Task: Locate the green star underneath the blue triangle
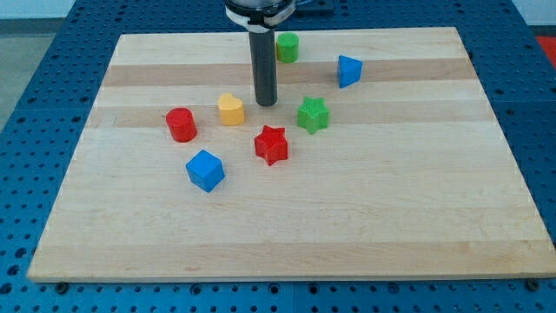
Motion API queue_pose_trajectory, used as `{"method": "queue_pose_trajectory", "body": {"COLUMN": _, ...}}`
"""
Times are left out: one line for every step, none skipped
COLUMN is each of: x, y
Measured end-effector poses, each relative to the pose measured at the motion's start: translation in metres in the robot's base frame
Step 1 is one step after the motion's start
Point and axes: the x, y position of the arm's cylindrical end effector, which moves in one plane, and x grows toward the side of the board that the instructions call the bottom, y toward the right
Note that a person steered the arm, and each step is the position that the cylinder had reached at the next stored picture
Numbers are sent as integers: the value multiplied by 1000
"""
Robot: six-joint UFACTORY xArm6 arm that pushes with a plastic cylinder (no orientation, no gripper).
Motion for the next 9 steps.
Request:
{"method": "queue_pose_trajectory", "body": {"x": 12, "y": 0}}
{"method": "queue_pose_trajectory", "body": {"x": 15, "y": 0}}
{"method": "queue_pose_trajectory", "body": {"x": 20, "y": 8}}
{"method": "queue_pose_trajectory", "body": {"x": 21, "y": 27}}
{"method": "queue_pose_trajectory", "body": {"x": 21, "y": 48}}
{"method": "queue_pose_trajectory", "body": {"x": 21, "y": 56}}
{"method": "queue_pose_trajectory", "body": {"x": 21, "y": 72}}
{"method": "queue_pose_trajectory", "body": {"x": 21, "y": 97}}
{"method": "queue_pose_trajectory", "body": {"x": 11, "y": 107}}
